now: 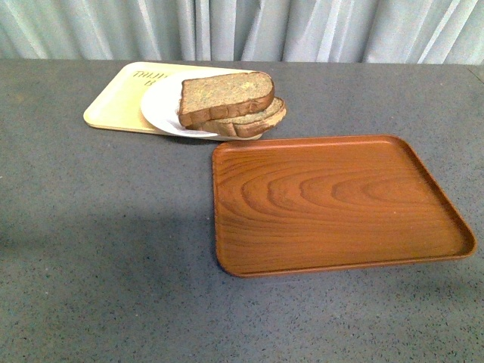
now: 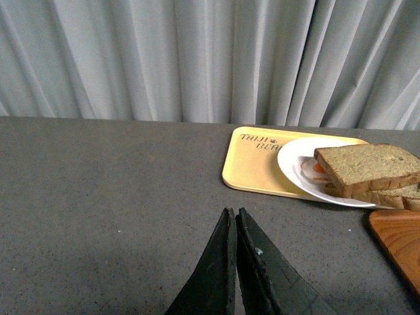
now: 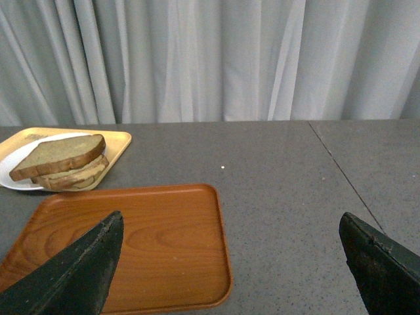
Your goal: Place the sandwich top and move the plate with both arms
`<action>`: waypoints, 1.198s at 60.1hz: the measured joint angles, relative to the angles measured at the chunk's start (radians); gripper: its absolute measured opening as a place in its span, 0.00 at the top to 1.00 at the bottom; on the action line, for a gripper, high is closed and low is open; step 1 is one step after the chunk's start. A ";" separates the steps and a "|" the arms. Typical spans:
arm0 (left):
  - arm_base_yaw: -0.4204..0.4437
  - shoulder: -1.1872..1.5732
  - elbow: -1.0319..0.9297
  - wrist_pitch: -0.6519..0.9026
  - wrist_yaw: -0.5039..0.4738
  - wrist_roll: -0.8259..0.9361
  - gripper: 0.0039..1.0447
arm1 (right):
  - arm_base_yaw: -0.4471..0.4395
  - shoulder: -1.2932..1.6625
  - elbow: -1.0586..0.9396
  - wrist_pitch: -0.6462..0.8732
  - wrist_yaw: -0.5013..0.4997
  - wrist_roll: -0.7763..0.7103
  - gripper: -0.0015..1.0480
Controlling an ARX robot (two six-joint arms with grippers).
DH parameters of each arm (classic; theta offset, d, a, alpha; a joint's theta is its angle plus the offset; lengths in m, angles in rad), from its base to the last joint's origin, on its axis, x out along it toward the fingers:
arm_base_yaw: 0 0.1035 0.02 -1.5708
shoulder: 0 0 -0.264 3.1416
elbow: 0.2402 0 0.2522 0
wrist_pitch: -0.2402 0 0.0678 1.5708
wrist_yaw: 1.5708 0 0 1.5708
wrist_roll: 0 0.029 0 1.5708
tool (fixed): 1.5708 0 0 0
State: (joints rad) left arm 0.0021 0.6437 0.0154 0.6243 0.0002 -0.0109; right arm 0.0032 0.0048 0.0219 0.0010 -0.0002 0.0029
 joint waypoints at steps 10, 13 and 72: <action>0.000 -0.118 0.000 -0.107 0.000 0.000 0.99 | 0.000 0.000 0.000 0.000 0.000 0.000 0.09; 0.000 -0.154 -0.001 -0.140 0.000 0.000 0.99 | 0.000 0.000 0.000 0.000 0.000 0.000 0.09; -0.001 -0.626 -0.001 -0.618 0.000 0.001 0.99 | 0.000 0.000 0.000 0.000 0.000 0.000 0.09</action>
State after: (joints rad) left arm 0.0013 0.0181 0.0147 0.0059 -0.0002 -0.0101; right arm 0.0032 0.0048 0.0219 0.0010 -0.0002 0.0029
